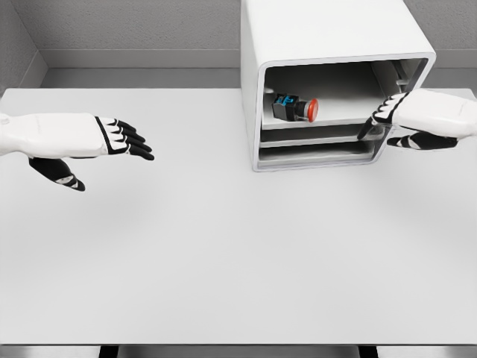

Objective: Slide open multi-storey tabletop storage cabinets and put open load switch and slide close multi-storey tabletop storage cabinets

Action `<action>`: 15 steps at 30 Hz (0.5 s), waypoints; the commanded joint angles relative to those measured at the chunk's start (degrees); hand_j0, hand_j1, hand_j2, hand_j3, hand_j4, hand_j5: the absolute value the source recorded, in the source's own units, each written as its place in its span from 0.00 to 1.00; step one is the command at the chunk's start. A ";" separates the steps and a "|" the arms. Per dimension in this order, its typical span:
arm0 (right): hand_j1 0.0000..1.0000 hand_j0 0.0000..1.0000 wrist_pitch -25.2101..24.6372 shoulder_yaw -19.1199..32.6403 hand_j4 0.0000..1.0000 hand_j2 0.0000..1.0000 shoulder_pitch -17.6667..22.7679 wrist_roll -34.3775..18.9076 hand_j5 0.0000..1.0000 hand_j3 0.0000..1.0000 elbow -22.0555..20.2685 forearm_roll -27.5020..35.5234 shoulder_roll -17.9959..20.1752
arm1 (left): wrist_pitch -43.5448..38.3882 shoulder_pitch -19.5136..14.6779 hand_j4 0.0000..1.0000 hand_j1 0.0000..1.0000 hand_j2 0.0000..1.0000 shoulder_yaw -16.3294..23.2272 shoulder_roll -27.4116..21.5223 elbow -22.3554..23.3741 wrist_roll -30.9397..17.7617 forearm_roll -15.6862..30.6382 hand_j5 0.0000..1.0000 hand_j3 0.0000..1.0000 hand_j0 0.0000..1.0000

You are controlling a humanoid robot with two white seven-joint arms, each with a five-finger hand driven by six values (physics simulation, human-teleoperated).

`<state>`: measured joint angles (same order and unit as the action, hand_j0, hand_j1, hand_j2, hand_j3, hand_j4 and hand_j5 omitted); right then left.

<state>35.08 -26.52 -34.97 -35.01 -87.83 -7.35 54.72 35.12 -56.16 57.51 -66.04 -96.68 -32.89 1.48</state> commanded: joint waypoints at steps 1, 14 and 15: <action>0.64 0.64 -0.08 -5.64 0.64 0.64 -0.36 0.01 0.64 0.64 3.19 -0.83 -2.60 | -0.12 0.00 1.00 1.00 1.00 -0.03 -0.05 0.00 0.02 0.28 1.00 1.00 1.00; 0.64 0.64 -0.08 -8.10 0.64 0.64 -5.37 0.01 0.64 0.64 11.37 -1.71 -6.56 | -0.12 1.76 1.00 1.00 1.00 0.93 -9.72 0.18 0.55 0.45 1.00 1.00 1.00; 0.64 0.64 -0.08 -8.10 0.64 0.64 -5.55 0.01 0.64 0.64 11.98 -1.71 -6.65 | -0.12 2.02 1.00 1.00 1.00 0.93 -9.72 0.44 0.55 0.45 1.00 1.00 1.00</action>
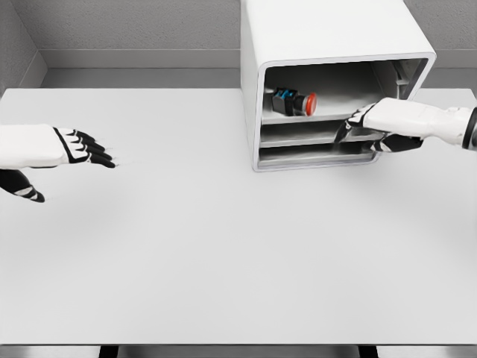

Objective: Slide open multi-storey tabletop storage cabinets and put open load switch and slide close multi-storey tabletop storage cabinets

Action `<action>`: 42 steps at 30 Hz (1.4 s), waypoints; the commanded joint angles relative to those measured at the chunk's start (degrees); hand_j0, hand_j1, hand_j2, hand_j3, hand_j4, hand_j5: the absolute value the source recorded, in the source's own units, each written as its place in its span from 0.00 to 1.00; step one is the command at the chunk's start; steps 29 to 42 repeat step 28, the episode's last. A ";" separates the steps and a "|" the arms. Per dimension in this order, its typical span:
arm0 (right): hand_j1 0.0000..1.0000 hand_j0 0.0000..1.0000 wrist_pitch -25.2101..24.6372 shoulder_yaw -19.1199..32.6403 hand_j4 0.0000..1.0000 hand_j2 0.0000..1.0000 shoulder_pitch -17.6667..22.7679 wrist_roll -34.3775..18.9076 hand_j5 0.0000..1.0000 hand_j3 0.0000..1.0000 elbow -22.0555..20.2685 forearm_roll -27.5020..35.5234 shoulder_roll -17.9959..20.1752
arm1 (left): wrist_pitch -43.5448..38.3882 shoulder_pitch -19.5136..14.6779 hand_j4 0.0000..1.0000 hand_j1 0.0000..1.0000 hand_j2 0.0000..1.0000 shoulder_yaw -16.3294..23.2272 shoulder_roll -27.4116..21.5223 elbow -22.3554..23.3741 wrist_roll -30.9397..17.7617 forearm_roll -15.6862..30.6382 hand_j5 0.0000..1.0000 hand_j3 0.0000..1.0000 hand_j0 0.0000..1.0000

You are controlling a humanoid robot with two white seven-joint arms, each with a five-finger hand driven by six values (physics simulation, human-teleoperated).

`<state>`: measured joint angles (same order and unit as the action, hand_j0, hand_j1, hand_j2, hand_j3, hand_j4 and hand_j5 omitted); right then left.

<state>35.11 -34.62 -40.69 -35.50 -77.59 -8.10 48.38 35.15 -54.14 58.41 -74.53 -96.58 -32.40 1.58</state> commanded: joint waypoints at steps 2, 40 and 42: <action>0.64 0.64 -0.11 -0.01 0.64 0.64 -0.09 0.50 0.64 0.64 2.53 -0.95 -0.74 | -0.15 0.00 1.00 1.00 1.00 0.04 -1.32 0.34 0.05 0.36 1.00 1.00 1.00; 1.00 1.00 -0.11 12.47 1.00 1.00 19.86 0.50 1.00 1.00 -16.54 -0.34 9.89 | -0.15 0.09 1.00 1.00 1.00 0.04 -1.32 -0.01 0.05 0.27 1.00 1.00 1.00; 1.00 1.00 -0.11 12.47 1.00 1.00 19.86 0.50 1.00 1.00 -16.54 -0.34 9.89 | -0.15 0.09 1.00 1.00 1.00 0.04 -1.32 -0.01 0.05 0.27 1.00 1.00 1.00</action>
